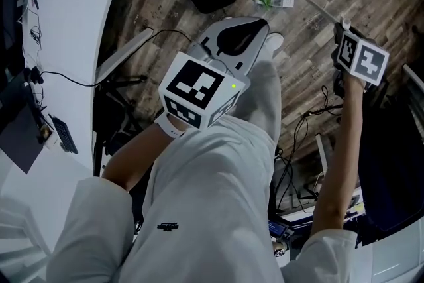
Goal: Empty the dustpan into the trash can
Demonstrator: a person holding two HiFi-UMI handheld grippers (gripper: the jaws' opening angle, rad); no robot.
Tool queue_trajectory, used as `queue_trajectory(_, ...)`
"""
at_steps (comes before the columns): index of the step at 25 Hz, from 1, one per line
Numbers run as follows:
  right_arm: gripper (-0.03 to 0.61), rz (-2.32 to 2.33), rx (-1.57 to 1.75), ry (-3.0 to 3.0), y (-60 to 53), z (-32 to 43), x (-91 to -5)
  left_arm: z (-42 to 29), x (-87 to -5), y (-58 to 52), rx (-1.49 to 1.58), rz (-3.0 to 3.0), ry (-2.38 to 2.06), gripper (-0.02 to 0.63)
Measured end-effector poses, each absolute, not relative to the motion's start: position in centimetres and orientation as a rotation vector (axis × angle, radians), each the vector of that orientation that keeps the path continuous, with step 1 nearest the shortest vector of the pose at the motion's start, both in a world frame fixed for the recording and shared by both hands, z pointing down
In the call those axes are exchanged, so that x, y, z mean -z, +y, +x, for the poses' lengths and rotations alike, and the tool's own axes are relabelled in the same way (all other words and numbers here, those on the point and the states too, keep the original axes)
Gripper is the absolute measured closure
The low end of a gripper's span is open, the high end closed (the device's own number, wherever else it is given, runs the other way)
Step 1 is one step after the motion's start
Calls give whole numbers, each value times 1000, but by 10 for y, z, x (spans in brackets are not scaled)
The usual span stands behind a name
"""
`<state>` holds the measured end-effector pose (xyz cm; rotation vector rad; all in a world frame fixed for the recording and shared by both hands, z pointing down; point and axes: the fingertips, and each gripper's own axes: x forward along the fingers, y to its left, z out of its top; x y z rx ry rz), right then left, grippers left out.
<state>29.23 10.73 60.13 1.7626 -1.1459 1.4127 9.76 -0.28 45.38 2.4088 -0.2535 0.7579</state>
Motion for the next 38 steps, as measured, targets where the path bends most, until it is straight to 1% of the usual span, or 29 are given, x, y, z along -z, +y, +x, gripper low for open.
queue_trajectory(9,463,2011,-1519,-1072,159,296,-564,87,-436,11,-752,2431,-251,607)
queue_trajectory(17,462,2219,-1585,-1057,192,280,-507,75,-417,19,-746,2451,-247,607)
queue_trajectory(27,462,2308,-1498,-1128,194,235,-428,47,-395,16,-734,2462,-271,607)
queue_trajectory(38,462,2342,-1408,-1208,193,195,-353,-1,-381,-2,-716,2456,-320,607)
